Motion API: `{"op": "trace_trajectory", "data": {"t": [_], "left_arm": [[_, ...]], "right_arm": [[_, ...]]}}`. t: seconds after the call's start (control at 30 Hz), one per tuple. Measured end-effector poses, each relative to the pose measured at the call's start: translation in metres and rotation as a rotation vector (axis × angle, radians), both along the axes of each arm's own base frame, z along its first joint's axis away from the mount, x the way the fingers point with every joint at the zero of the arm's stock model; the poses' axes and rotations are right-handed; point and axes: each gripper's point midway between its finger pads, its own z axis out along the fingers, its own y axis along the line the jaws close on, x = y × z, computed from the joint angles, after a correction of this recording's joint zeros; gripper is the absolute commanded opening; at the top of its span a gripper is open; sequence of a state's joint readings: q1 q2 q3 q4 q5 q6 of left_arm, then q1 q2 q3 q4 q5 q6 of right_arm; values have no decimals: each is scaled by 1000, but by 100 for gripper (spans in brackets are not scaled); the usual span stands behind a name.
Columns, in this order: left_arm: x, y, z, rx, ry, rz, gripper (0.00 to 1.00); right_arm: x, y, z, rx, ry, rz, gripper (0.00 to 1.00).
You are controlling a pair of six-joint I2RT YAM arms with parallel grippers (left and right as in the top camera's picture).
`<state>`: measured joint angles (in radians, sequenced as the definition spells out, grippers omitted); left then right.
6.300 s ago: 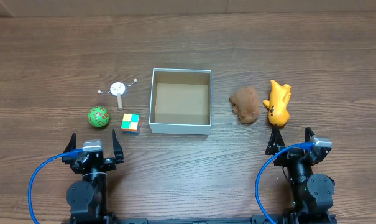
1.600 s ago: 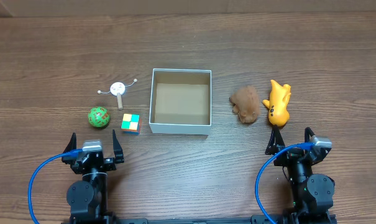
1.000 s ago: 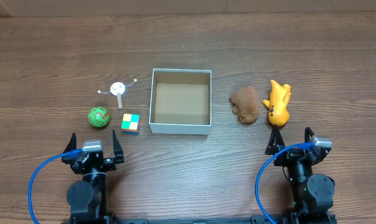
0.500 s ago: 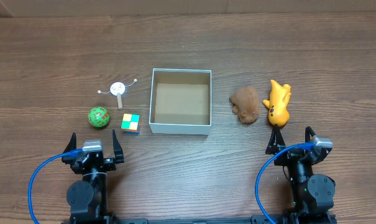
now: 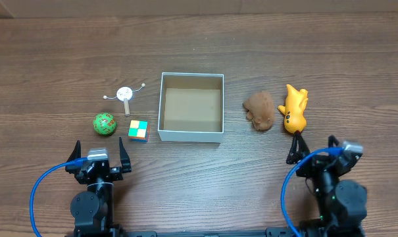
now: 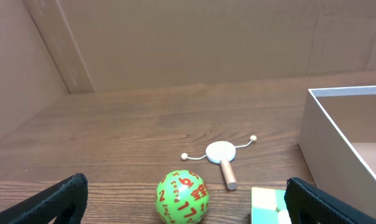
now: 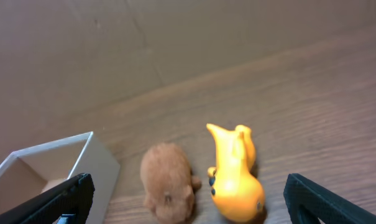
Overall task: Pack container
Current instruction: 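Reach the right gripper over the brown plush hamster and grasp it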
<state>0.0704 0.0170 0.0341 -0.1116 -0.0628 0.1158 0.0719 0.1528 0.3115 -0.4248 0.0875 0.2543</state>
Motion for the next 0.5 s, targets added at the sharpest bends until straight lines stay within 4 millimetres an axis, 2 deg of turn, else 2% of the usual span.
{"op": "trace_trajectory", "data": {"t": [0.13,0.27,0.5], "left_arm": [[0,0,0,0,1,0,100],[0,0,-1,0,2,0,100],[0,0,-1,0,3,0,100]], "right_arm": [[6,-1,18,-26,147,-7,100],[29,-1,38,-55,368,-6,100],[69,3,41,-86,736,7,100]]}}
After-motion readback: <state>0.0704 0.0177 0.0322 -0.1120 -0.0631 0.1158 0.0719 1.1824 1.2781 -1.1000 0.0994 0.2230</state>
